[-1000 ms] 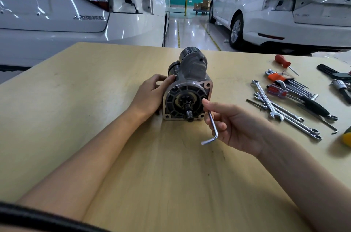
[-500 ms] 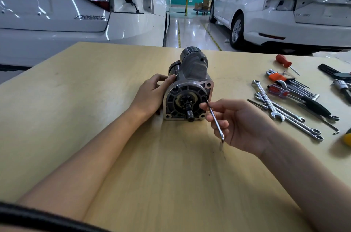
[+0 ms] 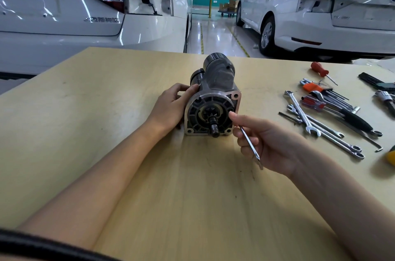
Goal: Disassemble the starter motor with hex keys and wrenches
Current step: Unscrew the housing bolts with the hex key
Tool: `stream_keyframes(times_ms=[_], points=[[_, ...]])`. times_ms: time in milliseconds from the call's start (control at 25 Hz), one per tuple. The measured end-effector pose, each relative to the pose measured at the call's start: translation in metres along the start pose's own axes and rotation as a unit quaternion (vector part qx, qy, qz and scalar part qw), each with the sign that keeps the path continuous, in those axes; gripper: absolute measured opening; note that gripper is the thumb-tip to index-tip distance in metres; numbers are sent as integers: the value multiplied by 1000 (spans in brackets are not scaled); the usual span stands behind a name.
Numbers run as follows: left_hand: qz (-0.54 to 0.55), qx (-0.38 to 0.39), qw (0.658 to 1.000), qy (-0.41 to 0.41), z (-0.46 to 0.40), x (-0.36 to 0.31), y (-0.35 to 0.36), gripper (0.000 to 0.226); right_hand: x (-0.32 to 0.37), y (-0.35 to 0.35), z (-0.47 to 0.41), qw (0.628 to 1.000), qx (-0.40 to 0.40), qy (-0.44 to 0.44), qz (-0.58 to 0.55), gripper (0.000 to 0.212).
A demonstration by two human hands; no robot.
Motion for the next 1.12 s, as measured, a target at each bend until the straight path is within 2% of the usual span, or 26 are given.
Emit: stream_keyframes(times_ms=[160, 320, 480, 760, 960, 1120], points=[[-3, 4, 1000, 7, 1, -1, 1, 35, -1, 0, 0, 1000, 5, 4, -4, 25], [-1, 4, 1000, 7, 1, -1, 0, 35, 1, -1, 2, 1000, 12, 7, -21, 12], [-1, 4, 1000, 6, 1, -1, 0, 35, 2, -2, 3, 998, 18, 19, -55, 21], [6, 2, 1000, 2, 0, 1, 0, 28, 2, 1, 2, 999, 7, -10, -31, 15], [4, 0, 1000, 3, 0, 1, 1, 28, -1, 2, 0, 1000, 8, -3, -14, 19], [7, -1, 1000, 2, 0, 1, 0, 28, 0, 2, 3, 1000, 15, 4, -22, 14]])
Point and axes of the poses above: each hand's wrist, its own z-axis away from the middle knuckle, its own y-axis out of the palm, x = y × z, the point moved 7 cm from there along -z, towards the middle knuckle, and after that the axes turned 14 degrees about -x, right-handed, at the moved point
